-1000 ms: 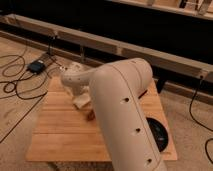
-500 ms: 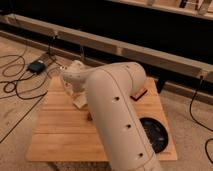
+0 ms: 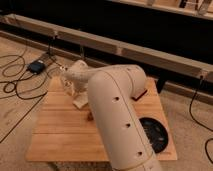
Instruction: Place the white sponge in the ceramic cup
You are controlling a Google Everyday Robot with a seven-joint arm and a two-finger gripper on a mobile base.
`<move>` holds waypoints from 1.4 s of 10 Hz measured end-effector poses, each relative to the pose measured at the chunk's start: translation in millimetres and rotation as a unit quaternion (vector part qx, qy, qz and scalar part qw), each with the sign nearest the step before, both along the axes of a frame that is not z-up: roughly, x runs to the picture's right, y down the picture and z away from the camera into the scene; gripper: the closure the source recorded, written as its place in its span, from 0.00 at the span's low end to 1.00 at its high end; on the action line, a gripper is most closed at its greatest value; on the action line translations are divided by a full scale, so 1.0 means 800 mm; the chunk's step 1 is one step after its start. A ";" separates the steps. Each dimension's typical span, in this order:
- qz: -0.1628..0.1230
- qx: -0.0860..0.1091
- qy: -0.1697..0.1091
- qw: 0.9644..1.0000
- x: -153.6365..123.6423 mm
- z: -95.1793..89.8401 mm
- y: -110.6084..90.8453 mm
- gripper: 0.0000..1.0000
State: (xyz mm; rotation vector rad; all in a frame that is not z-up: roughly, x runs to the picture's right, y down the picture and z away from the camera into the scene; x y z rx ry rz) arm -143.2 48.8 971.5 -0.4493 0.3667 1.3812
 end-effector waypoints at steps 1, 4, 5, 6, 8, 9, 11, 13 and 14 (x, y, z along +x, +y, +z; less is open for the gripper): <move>-0.005 -0.008 -0.003 1.000 0.000 0.001 0.004 0.20; -0.015 -0.022 -0.008 1.000 0.001 0.005 0.012 0.29; -0.013 -0.027 -0.009 1.000 0.001 0.008 0.013 0.41; -0.012 -0.030 -0.009 0.999 0.003 0.010 0.014 0.51; -0.010 -0.035 -0.008 0.999 0.006 0.011 0.013 0.69; -0.010 -0.036 -0.007 0.999 0.009 0.010 0.010 0.81; -0.013 -0.040 -0.004 0.999 0.014 0.008 0.007 0.98; -0.017 -0.044 0.000 0.999 0.020 0.002 0.004 1.00; -0.021 -0.046 0.003 0.999 0.023 -0.002 0.001 1.00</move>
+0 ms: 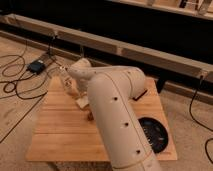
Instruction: Place the white sponge in the ceramic cup
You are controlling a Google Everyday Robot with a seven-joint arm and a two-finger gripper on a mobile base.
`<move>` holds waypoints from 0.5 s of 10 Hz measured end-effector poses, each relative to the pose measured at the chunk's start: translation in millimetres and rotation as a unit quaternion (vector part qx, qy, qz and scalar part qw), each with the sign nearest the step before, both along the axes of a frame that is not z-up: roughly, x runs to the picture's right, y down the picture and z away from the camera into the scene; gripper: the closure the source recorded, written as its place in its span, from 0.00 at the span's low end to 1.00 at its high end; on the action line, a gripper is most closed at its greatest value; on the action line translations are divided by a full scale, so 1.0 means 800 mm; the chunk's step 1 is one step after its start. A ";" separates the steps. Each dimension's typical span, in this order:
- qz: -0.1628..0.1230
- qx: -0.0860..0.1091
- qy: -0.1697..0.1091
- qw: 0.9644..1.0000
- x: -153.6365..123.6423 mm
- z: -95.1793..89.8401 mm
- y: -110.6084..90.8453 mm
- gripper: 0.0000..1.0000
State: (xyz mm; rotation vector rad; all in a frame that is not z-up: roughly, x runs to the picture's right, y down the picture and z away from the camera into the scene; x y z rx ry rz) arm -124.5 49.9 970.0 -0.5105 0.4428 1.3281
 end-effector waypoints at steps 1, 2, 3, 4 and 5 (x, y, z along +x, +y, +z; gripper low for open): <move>-0.003 0.000 0.002 1.000 0.003 -0.003 -0.003 1.00; -0.005 -0.001 0.004 1.000 0.004 -0.005 -0.005 1.00; -0.008 0.000 0.006 1.000 0.005 -0.007 -0.008 1.00; -0.011 0.004 0.007 1.000 0.007 -0.011 -0.015 1.00; -0.014 0.013 0.008 1.000 0.008 -0.017 -0.026 1.00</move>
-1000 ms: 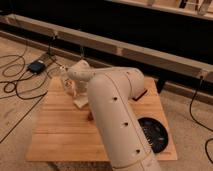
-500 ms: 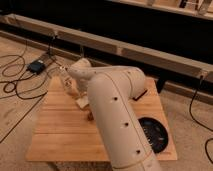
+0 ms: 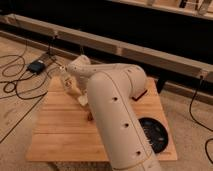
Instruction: Place the white sponge in the ceramic cup
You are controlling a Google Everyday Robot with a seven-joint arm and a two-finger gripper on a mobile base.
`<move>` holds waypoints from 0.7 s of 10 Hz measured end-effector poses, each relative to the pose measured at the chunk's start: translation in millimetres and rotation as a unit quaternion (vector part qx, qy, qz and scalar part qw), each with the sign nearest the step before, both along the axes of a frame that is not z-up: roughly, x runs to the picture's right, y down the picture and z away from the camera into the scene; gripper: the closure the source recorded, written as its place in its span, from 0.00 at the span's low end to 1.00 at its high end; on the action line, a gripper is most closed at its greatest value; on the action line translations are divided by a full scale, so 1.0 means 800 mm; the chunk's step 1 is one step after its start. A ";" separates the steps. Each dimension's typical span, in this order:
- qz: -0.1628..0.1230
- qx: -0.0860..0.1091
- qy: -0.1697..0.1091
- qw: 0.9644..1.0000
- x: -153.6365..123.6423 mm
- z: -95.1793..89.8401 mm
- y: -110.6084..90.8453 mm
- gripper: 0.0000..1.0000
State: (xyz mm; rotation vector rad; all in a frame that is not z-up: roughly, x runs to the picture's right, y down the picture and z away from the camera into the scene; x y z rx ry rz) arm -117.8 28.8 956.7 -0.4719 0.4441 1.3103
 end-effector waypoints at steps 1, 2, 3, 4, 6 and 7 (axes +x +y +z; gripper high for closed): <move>-0.002 0.007 0.000 1.000 0.002 -0.005 -0.008 1.00; -0.005 0.024 0.002 1.000 0.008 -0.016 -0.027 1.00; -0.003 0.042 0.005 0.999 0.016 -0.025 -0.044 1.00; -0.001 0.060 0.008 0.998 0.024 -0.036 -0.061 1.00; 0.005 0.099 0.016 0.995 0.045 -0.058 -0.087 1.00; 0.010 0.117 0.019 0.993 0.055 -0.068 -0.096 1.00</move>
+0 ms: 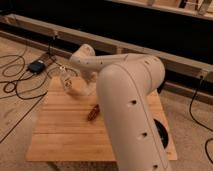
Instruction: Place the white sponge in the ceramic cup
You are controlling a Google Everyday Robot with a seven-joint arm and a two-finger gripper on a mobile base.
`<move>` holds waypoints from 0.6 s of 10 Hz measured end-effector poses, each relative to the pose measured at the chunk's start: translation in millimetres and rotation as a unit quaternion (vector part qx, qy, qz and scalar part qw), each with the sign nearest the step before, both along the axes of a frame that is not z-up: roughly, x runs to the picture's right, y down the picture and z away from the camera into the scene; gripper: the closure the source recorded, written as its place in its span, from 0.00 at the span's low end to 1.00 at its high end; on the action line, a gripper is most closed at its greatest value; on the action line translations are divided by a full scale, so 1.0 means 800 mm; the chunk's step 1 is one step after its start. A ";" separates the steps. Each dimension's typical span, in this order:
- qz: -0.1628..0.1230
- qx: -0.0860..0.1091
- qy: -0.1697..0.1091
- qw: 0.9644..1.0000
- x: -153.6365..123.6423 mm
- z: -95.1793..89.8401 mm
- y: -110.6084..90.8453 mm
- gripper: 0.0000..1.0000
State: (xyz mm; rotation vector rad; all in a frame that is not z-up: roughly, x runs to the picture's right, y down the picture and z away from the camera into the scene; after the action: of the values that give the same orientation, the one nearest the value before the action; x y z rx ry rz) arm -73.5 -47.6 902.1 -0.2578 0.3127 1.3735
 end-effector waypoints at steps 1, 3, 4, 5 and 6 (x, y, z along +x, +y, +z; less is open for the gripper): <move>0.006 0.015 0.001 1.000 0.008 -0.010 -0.007 1.00; 0.026 0.053 0.008 0.998 0.032 -0.037 -0.021 1.00; 0.032 0.064 0.012 0.997 0.040 -0.045 -0.025 1.00; 0.042 0.081 0.023 0.996 0.057 -0.057 -0.029 1.00; 0.050 0.091 0.033 0.994 0.072 -0.066 -0.031 1.00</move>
State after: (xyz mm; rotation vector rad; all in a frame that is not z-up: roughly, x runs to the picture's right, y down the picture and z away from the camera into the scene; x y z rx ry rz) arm -16.0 -72.2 849.6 -0.0784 0.2299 1.5015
